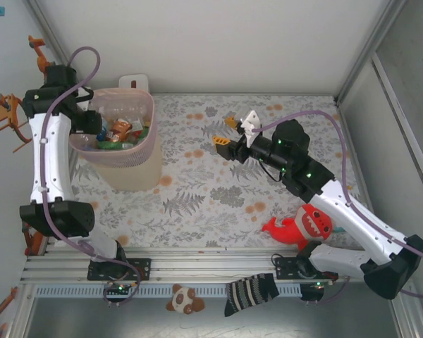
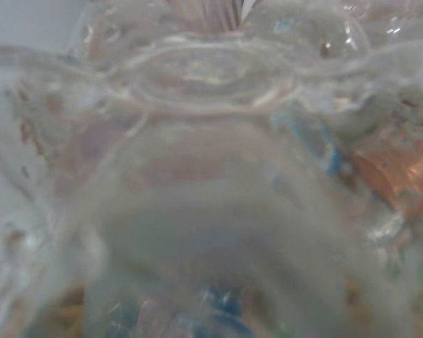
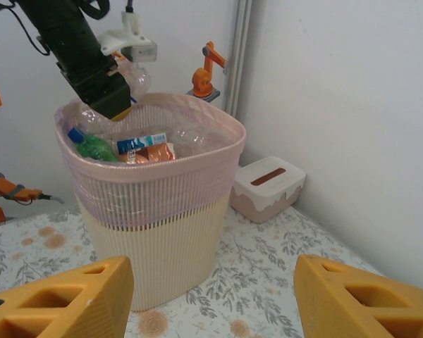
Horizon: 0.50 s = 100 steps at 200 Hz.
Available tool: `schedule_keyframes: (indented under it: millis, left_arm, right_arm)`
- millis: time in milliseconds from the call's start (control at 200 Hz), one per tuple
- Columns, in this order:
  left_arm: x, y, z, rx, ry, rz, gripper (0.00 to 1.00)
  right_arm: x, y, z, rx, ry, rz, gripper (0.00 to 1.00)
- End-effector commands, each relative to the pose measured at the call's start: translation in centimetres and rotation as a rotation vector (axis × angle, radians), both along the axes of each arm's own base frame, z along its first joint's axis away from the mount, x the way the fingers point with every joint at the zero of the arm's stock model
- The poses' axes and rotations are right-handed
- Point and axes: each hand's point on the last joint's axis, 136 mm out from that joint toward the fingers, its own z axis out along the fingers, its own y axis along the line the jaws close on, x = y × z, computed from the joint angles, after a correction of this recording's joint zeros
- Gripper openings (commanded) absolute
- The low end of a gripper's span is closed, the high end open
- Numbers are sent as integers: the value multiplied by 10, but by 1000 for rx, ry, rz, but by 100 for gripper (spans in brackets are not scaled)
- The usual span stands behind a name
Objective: Put the plastic bottles in the bin
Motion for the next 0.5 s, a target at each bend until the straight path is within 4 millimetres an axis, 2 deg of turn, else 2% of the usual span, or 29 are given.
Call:
schedule_keyframes:
  millis: [0, 95, 215, 320, 496]
  left_arm:
    - [-6, 6, -6, 30, 67, -8, 58]
    - [-2, 4, -4, 13, 54, -9, 70]
    - [1, 1, 17, 1, -14, -9, 82]
    - [0, -5, 37, -32, -86, -22, 87]
    - [-6, -23, 62, -124, -188, -62, 88]
  right_arm:
    - [-5, -5, 6, 2, -30, -11, 61]
    - [-5, -7, 7, -1, -35, -18, 61]
    - [-5, -9, 8, -6, -46, -30, 61]
    - [-5, -12, 10, -5, -54, -45, 61]
    - [-6, -17, 12, -5, -60, -59, 61]
